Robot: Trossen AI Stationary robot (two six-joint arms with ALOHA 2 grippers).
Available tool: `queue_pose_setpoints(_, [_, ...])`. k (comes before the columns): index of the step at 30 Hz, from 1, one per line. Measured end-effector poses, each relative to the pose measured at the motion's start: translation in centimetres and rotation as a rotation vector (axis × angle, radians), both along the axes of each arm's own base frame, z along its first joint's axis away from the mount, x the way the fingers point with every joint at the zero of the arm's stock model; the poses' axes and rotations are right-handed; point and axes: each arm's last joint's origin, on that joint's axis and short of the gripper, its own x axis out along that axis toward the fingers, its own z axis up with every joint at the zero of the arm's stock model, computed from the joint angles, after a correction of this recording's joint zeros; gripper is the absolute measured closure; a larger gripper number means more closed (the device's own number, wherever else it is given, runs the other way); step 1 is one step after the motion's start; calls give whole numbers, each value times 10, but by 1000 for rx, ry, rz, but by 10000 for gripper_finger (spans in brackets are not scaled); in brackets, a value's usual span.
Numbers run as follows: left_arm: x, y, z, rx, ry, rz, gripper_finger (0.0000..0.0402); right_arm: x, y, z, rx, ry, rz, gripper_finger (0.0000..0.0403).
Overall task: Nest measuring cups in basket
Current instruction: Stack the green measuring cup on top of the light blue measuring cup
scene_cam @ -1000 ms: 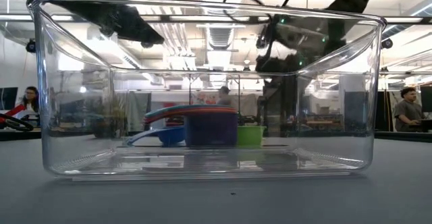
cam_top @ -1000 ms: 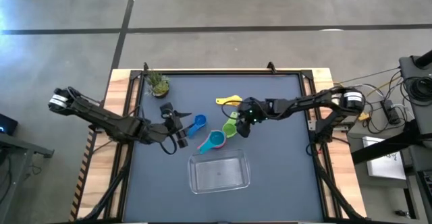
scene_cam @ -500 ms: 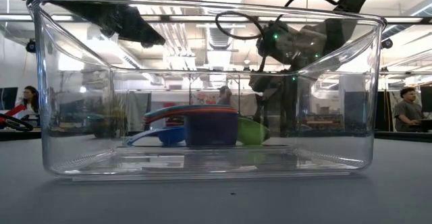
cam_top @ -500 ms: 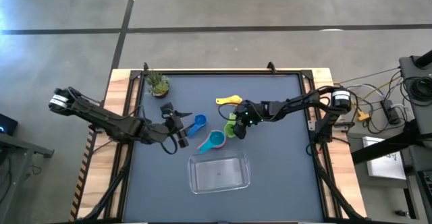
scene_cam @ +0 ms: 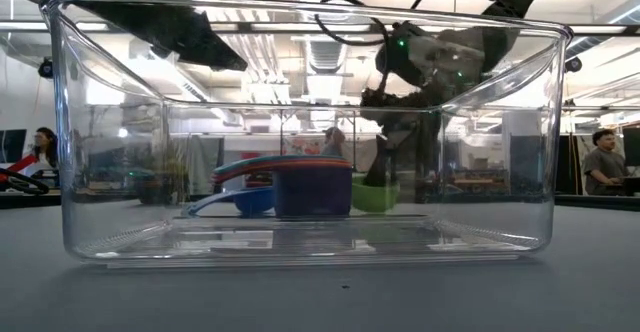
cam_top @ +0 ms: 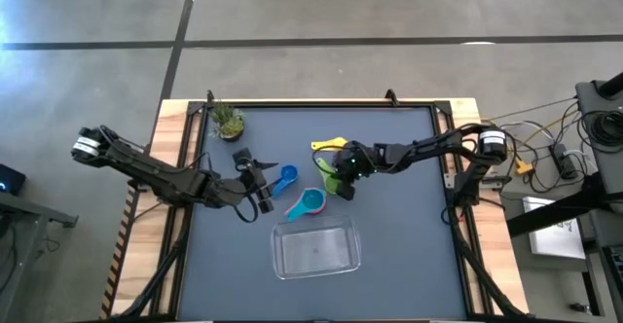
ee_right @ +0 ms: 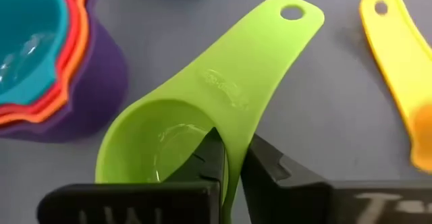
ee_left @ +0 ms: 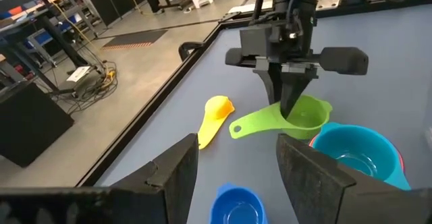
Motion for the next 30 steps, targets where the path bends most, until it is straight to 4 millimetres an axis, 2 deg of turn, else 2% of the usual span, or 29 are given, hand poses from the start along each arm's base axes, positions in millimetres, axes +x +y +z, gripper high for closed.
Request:
queue_pose_setpoints(3, [0,0,0,11,7,-5,219,4,-1,12,-51,12,55,388])
queue_pose_setpoints(9, [2,-1,0,45,53,-101,219,15,-1,49,-187,29,125,389])
queue_pose_setpoints(14, [8,4,9,-3,24,-140,219,27,5,79,-221,9,183,389])
queue_pose_setpoints(17, [9,7,11,33,43,-165,219,32,11,92,-214,0,210,389])
queue_pose_setpoints(25, [20,4,7,312,157,-270,219,37,23,102,7,-83,371,389])
queue_pose_setpoints(30, [30,2,-2,410,195,-302,219,37,23,102,58,-86,360,389])
